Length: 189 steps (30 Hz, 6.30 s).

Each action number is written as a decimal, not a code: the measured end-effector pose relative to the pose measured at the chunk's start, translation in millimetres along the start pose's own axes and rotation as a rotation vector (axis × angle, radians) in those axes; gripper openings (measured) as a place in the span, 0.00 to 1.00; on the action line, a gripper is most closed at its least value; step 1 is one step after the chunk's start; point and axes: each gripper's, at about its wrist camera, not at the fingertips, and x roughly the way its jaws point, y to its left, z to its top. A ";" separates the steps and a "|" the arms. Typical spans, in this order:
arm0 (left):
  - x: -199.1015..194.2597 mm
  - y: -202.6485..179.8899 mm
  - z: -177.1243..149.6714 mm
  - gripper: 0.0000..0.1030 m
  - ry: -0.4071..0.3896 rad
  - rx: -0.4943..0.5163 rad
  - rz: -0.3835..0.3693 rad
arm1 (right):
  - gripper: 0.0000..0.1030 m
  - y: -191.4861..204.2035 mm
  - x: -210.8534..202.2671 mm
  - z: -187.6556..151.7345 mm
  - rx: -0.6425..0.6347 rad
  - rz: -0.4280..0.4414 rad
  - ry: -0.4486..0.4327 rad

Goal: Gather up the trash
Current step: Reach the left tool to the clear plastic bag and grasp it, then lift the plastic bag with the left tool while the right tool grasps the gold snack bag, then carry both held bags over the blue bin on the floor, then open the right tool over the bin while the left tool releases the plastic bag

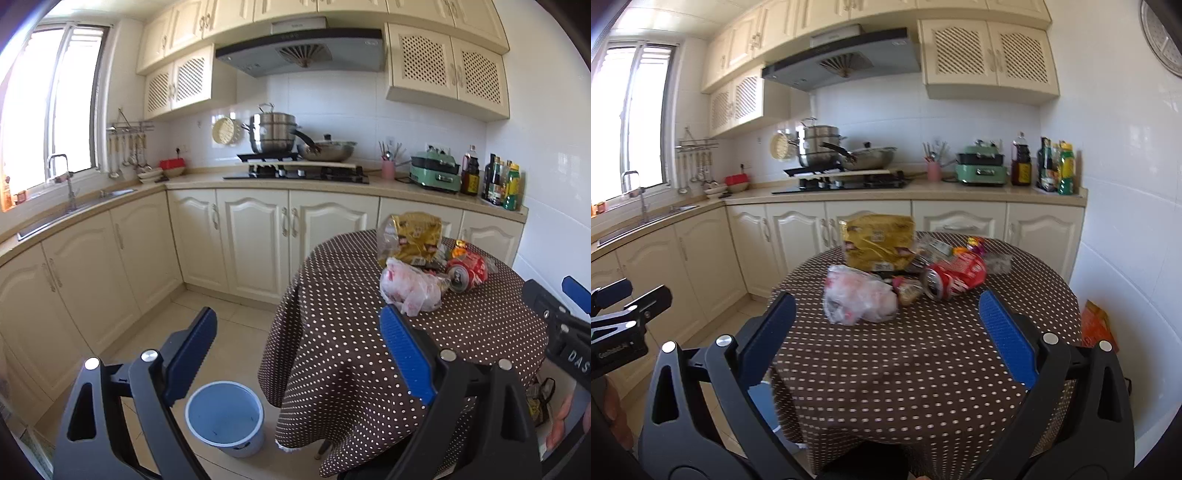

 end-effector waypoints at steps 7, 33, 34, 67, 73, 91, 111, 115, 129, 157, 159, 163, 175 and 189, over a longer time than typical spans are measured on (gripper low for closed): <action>59.9 -16.0 -0.2 0.86 0.104 0.007 -0.122 | 0.94 -37.2 50.3 -7.7 0.052 -0.062 0.079; 258.6 -121.6 22.7 0.53 0.400 -0.141 -0.370 | 0.94 -90.1 168.0 16.8 0.187 -0.080 0.189; 258.0 -120.7 23.6 0.50 0.398 -0.145 -0.384 | 0.94 -86.1 169.5 18.8 0.177 -0.077 0.188; 146.2 79.0 21.9 0.32 0.032 -0.299 0.074 | 0.18 85.6 265.8 53.0 -0.012 -0.040 0.277; 133.5 95.8 14.1 0.32 0.032 -0.334 0.028 | 0.08 99.6 220.1 61.6 -0.030 0.031 0.142; 119.2 158.8 -14.7 0.32 0.091 -0.422 0.005 | 0.07 131.4 194.5 70.0 -0.045 0.154 0.135; 136.0 195.9 -43.9 0.32 0.169 -0.452 0.116 | 0.07 265.7 186.7 21.8 -0.175 0.526 0.239; 150.2 223.5 -66.5 0.32 0.234 -0.475 0.173 | 0.07 306.1 208.0 -21.7 -0.198 0.590 0.343; 226.4 273.7 -147.5 0.32 0.495 -0.511 0.297 | 0.07 361.1 298.1 -142.2 -0.205 0.617 0.630; 277.3 290.9 -194.9 0.33 0.631 -0.537 0.306 | 0.19 370.3 359.9 -207.4 -0.148 0.588 0.822; 280.4 288.1 -196.2 0.34 0.640 -0.533 0.290 | 0.19 364.6 358.7 -205.5 -0.148 0.573 0.814; 286.9 281.6 -194.1 0.35 0.648 -0.522 0.270 | 0.35 359.3 350.5 -195.2 -0.172 0.532 0.761; 279.7 261.8 -158.3 0.53 0.559 -0.501 0.197 | 0.43 344.0 324.0 -161.2 -0.186 0.530 0.645; 207.2 231.4 -92.7 0.56 0.395 -0.466 0.165 | 0.43 306.7 250.2 -87.7 -0.161 0.556 0.453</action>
